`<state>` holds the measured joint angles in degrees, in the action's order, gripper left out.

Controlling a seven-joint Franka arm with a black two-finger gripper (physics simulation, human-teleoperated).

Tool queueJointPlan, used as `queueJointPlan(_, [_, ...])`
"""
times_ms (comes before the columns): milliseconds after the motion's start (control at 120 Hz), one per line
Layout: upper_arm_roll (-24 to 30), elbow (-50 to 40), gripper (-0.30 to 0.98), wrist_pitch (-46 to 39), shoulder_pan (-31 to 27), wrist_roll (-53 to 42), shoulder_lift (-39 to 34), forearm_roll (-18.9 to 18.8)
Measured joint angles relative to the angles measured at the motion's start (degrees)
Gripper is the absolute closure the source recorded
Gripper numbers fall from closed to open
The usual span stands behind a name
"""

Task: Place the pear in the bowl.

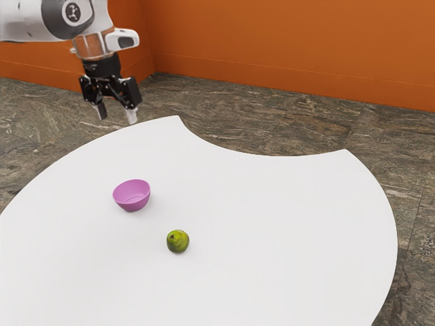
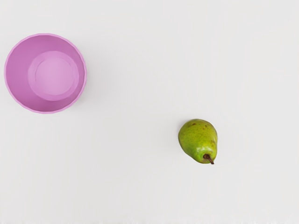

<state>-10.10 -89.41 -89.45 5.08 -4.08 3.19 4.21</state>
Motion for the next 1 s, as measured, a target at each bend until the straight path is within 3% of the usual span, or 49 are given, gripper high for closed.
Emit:
queueJointPlan(92, [0.07,-1.44,0.02,-0.30,-0.67,-0.24,-0.47,-0.02])
queueJointPlan(400, [0.27,-21.79,0.02,-7.00,-1.12,1.81,-4.25,-0.07])
queueJointPlan(550, [0.31,-22.86,0.02,-11.01,2.03,5.92,0.13,-0.08])
queueJointPlan(717, [0.50,-22.92,0.02,-16.75,13.54,10.67,4.89,-0.07])
queueJointPlan(1000, [0.50,-23.92,0.02,-25.18,14.00,17.69,10.45,-0.33])
